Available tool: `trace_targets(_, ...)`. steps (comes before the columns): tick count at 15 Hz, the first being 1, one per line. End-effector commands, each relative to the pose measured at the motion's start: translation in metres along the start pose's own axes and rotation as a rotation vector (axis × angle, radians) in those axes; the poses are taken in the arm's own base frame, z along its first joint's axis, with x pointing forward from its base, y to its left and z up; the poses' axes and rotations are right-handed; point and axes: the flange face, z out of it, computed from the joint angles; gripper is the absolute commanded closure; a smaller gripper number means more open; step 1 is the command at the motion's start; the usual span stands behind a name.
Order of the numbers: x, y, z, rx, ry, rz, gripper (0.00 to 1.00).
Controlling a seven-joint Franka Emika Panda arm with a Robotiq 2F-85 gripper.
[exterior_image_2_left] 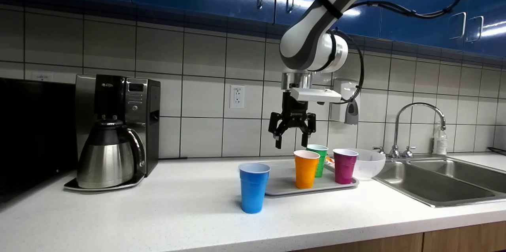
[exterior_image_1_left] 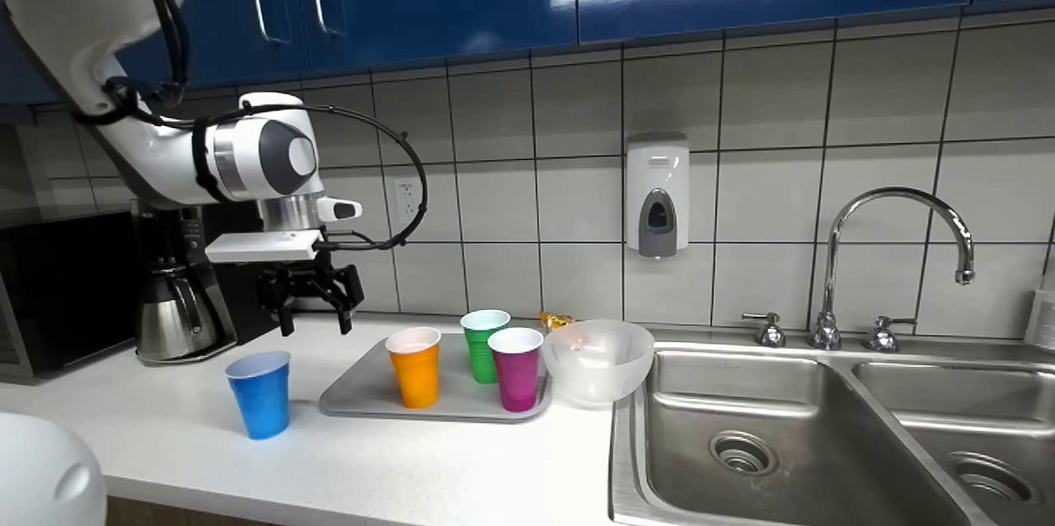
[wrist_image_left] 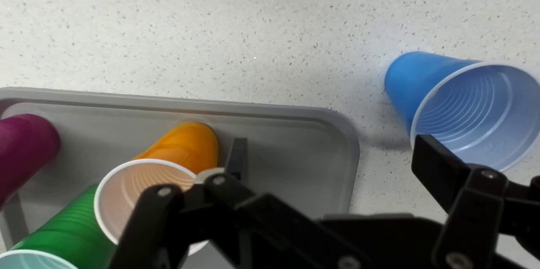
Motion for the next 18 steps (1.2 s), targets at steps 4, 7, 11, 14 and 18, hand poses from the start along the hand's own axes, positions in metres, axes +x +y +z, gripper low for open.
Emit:
trace_targets(4,0.003,-0.028,0.008,-0.011,-0.036,0.057,0.0)
trace_targets(7,0.005,-0.039,0.015,-0.012,-0.047,0.065,0.0)
trace_targets(11,0.01,-0.049,0.024,-0.004,-0.05,0.081,0.0)
trace_targets(14,0.014,-0.055,0.033,0.007,-0.054,0.086,0.0)
trace_targets(18,0.02,-0.058,0.045,0.004,-0.049,0.094,0.0)
